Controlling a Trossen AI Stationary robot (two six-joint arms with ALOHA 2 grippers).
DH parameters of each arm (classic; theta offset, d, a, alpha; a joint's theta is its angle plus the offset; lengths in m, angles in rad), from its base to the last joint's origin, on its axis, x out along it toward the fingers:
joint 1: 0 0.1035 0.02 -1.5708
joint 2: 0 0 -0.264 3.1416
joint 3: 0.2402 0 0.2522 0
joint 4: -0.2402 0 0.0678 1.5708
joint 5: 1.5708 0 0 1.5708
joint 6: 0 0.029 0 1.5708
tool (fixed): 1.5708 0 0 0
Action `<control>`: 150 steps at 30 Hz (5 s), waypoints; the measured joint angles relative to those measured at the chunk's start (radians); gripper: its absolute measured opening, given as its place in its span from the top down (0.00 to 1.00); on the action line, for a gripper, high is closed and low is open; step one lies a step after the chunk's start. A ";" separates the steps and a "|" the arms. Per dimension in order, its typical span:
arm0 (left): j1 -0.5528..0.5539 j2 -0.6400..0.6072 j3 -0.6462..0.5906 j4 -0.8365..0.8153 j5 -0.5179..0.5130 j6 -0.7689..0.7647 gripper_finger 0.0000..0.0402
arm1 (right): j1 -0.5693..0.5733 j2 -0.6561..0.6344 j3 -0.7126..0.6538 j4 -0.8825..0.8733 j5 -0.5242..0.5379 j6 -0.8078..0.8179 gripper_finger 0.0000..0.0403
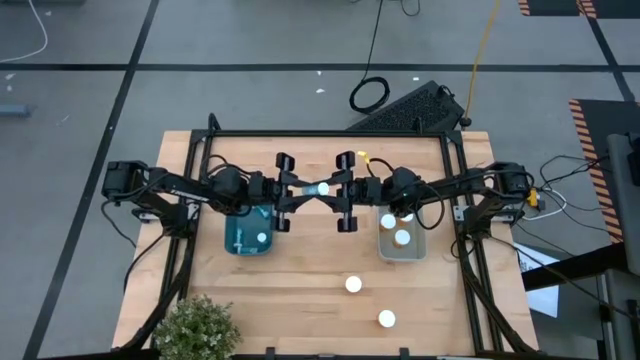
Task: Pick and place medicine bottles into bin by pill shape (circle, oval)
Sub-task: Adjust the blue pill bottle
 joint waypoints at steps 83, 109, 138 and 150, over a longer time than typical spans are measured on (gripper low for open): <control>-0.024 0.122 0.608 -1.794 -0.256 -0.087 0.36 | -0.041 -0.142 -0.091 -1.027 0.184 0.140 0.74; -0.025 0.116 0.608 -1.771 -0.301 -0.003 0.67 | -0.048 -0.143 -0.091 -1.013 0.209 0.155 0.74; -0.037 0.081 0.608 -1.826 -0.360 -0.005 0.70 | -0.049 -0.171 -0.089 -1.083 0.264 0.146 0.47; -0.051 0.016 0.608 -2.113 -0.364 -0.186 0.70 | -0.050 -0.228 -0.090 -1.259 0.262 0.068 0.45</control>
